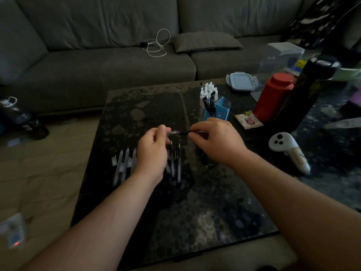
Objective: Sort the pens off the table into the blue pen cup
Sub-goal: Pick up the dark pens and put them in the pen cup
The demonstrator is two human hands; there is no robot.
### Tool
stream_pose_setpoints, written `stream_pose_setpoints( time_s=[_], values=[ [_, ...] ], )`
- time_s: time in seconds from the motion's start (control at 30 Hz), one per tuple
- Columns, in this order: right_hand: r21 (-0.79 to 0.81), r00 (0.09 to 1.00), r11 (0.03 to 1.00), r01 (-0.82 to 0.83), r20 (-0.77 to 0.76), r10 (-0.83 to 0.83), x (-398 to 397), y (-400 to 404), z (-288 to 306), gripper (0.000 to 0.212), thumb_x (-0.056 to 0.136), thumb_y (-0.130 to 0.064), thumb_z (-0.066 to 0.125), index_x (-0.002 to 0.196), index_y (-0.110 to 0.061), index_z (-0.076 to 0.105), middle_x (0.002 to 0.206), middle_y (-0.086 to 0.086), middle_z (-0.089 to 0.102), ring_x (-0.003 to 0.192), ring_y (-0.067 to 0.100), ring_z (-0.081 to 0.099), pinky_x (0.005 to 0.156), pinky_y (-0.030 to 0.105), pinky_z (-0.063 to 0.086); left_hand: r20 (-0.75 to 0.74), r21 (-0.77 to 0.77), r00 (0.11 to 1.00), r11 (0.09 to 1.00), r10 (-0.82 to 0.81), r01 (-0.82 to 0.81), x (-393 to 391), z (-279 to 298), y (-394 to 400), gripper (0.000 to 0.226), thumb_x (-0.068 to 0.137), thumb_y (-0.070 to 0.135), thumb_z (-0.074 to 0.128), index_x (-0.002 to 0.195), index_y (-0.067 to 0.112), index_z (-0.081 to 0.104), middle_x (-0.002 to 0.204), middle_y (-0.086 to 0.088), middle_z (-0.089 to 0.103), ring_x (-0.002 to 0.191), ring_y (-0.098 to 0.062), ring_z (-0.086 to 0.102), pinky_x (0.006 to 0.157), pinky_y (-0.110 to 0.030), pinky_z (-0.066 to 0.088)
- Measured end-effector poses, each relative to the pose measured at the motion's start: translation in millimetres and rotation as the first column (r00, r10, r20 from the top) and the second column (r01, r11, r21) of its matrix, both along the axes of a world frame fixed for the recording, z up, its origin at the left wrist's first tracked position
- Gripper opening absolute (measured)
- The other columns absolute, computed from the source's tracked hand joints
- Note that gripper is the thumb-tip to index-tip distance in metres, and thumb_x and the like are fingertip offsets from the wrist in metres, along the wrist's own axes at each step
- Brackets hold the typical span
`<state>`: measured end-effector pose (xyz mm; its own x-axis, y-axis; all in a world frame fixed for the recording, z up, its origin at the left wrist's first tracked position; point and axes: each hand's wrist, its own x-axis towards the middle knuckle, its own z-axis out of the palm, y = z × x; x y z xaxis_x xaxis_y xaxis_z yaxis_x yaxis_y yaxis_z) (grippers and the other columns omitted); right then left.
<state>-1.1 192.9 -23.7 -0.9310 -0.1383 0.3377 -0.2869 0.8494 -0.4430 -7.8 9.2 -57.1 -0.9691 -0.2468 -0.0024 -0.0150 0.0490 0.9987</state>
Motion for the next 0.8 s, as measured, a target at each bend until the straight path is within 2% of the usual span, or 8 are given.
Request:
stream_pose_setpoints(
  time_s=[0.07,0.1,0.2,0.3,0.43,0.53,0.63,0.8],
  values=[
    [-0.014,0.999,0.999,-0.03,0.021,0.031,-0.3,-1.4,-0.2,0.022,0.102,-0.045,0.065,0.116,-0.034,0.078,0.099,-0.013,0.071,0.09,0.005,0.064,0.082,0.034,0.059,0.032,0.032,0.999,0.999,0.004,-0.005,-0.9,1.0,-1.1,0.039,0.107,0.05,0.053,0.09,0.024,0.076,0.078,0.005,0.073,0.085,-0.021,0.075,0.084,-0.044,0.061],
    [-0.022,0.998,0.999,-0.049,0.042,0.05,-0.3,-2.2,-0.9,0.022,0.103,-0.044,0.064,0.116,-0.034,0.078,0.098,-0.014,0.073,0.089,0.004,0.065,0.082,0.035,0.06,0.045,0.053,0.999,0.999,0.009,-0.011,-1.3,1.0,-1.6,0.04,0.107,0.05,0.054,0.089,0.022,0.075,0.072,0.008,0.072,0.078,-0.015,0.073,0.078,-0.039,0.06],
    [-0.036,0.993,0.997,-0.068,0.093,0.071,-0.2,-4.9,-3.8,0.022,0.104,-0.045,0.061,0.114,-0.034,0.077,0.092,-0.014,0.073,0.085,0.004,0.066,0.078,0.036,0.06,0.046,0.162,0.998,0.986,0.035,-0.042,-2.5,-0.5,-2.6,0.029,0.106,0.04,0.061,0.093,0.017,0.072,0.071,0.007,0.065,0.062,-0.002,0.062,0.066,-0.027,0.053],
    [-0.086,0.995,0.996,-0.039,0.09,0.046,-0.6,-9.1,-5.9,0.021,0.105,-0.045,0.06,0.109,-0.034,0.076,0.084,-0.015,0.07,0.079,0.001,0.064,0.073,0.035,0.059,0.057,0.309,0.998,0.95,0.035,-0.051,-5.0,1.4,-2.2,0.015,0.104,0.027,0.066,0.098,0.015,0.073,0.081,0.002,0.067,0.072,-0.004,0.065,0.066,-0.02,0.056],
    [-0.078,0.997,0.995,-0.063,0.044,0.067,1.8,-15.5,-6.6,0.019,0.103,-0.043,0.063,0.112,-0.032,0.076,0.09,-0.013,0.071,0.082,0.005,0.065,0.074,0.035,0.058,0.093,0.438,0.996,0.898,-0.006,-0.035,-3.6,6.7,-0.2,0.009,0.104,0.02,0.066,0.105,0.017,0.074,0.089,0.003,0.071,0.078,-0.005,0.067,0.072,-0.022,0.058],
    [-0.065,0.999,0.997,-0.043,-0.009,0.042,4.9,-19.7,-8.8,0.017,0.1,-0.044,0.069,0.109,-0.031,0.075,0.087,-0.012,0.07,0.08,0.008,0.065,0.069,0.035,0.056,0.053,0.385,0.999,0.923,-0.002,-0.019,-2.8,4.1,0.5,0.012,0.106,0.02,0.064,0.101,0.022,0.074,0.087,0.006,0.07,0.075,-0.002,0.064,0.071,-0.021,0.054],
    [-0.105,0.999,0.994,0.0,-0.036,-0.004,7.3,-23.0,-10.9,0.016,0.099,-0.043,0.069,0.107,-0.03,0.075,0.081,-0.015,0.066,0.076,0.007,0.06,0.063,0.028,0.047,-0.002,0.289,1.0,0.957,0.014,-0.013,-3.5,3.1,0.0,0.013,0.105,0.022,0.065,0.098,0.025,0.075,0.084,0.012,0.071,0.071,0.004,0.064,0.072,-0.022,0.053],
    [-0.125,0.998,0.992,-0.024,0.055,0.031,7.4,-21.0,-10.0,0.01,0.101,-0.044,0.066,0.104,-0.034,0.069,0.077,-0.016,0.063,0.072,0.0,0.059,0.063,0.028,0.05,-0.039,0.212,0.999,0.977,0.021,-0.012,-1.3,4.4,-1.2,0.014,0.105,0.021,0.065,0.098,0.027,0.076,0.087,0.011,0.074,0.075,0.003,0.066,0.077,-0.025,0.055]
  ],
)
